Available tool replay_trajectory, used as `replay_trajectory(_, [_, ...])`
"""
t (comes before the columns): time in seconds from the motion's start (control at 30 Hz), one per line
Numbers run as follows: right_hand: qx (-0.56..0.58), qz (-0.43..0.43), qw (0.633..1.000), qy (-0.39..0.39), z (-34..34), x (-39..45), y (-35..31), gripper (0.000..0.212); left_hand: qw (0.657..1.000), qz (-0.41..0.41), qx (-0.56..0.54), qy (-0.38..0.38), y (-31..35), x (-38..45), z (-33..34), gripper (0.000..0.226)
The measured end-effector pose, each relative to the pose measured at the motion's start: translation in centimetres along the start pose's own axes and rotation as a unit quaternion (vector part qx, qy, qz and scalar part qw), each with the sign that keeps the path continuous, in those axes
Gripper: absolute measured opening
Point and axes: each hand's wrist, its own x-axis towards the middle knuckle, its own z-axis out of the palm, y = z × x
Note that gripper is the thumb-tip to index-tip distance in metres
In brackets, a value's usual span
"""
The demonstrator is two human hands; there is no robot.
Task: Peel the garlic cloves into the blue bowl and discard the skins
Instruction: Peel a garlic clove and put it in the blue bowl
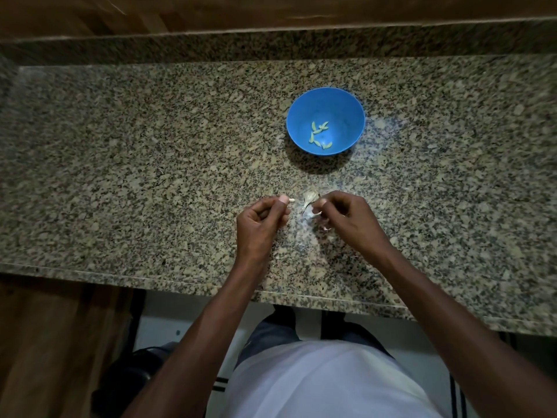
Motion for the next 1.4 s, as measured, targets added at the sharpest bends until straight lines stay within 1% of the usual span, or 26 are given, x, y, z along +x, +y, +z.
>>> replay_trajectory(0.03, [-0.014, -0.007, 1.000, -0.002, -0.1, 0.0, 0.0, 0.012, 1.000, -0.001, 0.000, 0.000, -0.1, 0.0, 0.2, 0.023])
replay_trajectory(0.07, [-0.010, -0.012, 1.000, 0.001, 0.0, 0.0, 0.0, 0.016, 1.000, -0.003, 0.004, 0.000, -0.2, 0.0, 0.3, 0.022])
replay_trajectory(0.1, [0.007, -0.017, 1.000, 0.005, 0.0, -0.1, -0.3, 0.019, 1.000, -0.003, 0.010, -0.001, -0.3, -0.1, 0.4, 0.021])
replay_trajectory(0.17, [0.041, -0.027, 0.999, 0.002, 0.0, -0.3, -0.8, 0.018, 1.000, 0.002, 0.020, -0.009, -0.3, -0.1, 0.5, 0.020])
replay_trajectory(0.3, [0.084, -0.016, 0.995, -0.052, 0.2, -0.4, -1.6, 0.019, 0.999, 0.014, 0.036, -0.029, -0.4, -0.3, 0.7, 0.022])
replay_trajectory(0.37, [0.086, -0.010, 0.994, -0.069, 0.2, -0.3, -1.8, 0.019, 0.998, 0.016, 0.039, -0.038, -0.3, -0.3, 0.7, 0.021])
replay_trajectory(0.5, [0.084, -0.006, 0.994, -0.070, 0.0, -0.2, -2.1, 0.014, 0.997, 0.018, 0.059, -0.043, -0.3, -0.2, 0.6, 0.023])
replay_trajectory(0.6, [0.090, -0.003, 0.992, -0.094, -0.2, 0.0, -2.0, 0.017, 0.998, 0.002, 0.045, -0.054, -0.3, -0.1, 0.5, 0.025])
replay_trajectory(0.7, [0.075, -0.021, 0.991, -0.105, -0.2, 0.2, -1.9, 0.019, 0.998, -0.011, 0.032, -0.062, -0.2, 0.0, 0.5, 0.022])
replay_trajectory(0.9, [-0.049, -0.095, 0.992, -0.060, 0.8, 0.7, -1.3, 0.011, 0.999, -0.021, 0.013, -0.044, -0.4, 0.1, 0.9, 0.025])
replay_trajectory(1.0, [-0.083, -0.121, 0.989, -0.019, 1.6, 0.4, -1.2, 0.012, 1.000, -0.019, 0.003, -0.022, -0.6, -0.2, 1.2, 0.026])
replay_trajectory(1.07, [-0.093, -0.128, 0.987, -0.006, 2.0, 0.2, -1.2, 0.013, 1.000, -0.019, -0.001, -0.009, -0.7, -0.3, 1.5, 0.023])
replay_trajectory(1.17, [-0.070, -0.102, 0.992, 0.001, 2.0, 0.2, -1.1, 0.016, 0.999, -0.027, -0.013, 0.015, -0.6, 0.0, 1.6, 0.014])
replay_trajectory(1.27, [-0.005, -0.047, 0.999, 0.003, 1.5, 0.4, -0.6, 0.015, 0.999, -0.032, -0.034, 0.022, -0.5, 0.1, 1.4, 0.012])
replay_trajectory(1.33, [0.037, -0.021, 0.999, 0.008, 0.9, 0.4, -0.1, 0.014, 0.999, -0.030, -0.036, 0.023, -0.4, 0.2, 1.2, 0.018])
replay_trajectory(1.4, [0.057, -0.005, 0.998, 0.020, 0.2, 0.4, 0.3, 0.011, 0.999, -0.030, -0.040, 0.016, -0.5, 0.4, 1.0, 0.027])
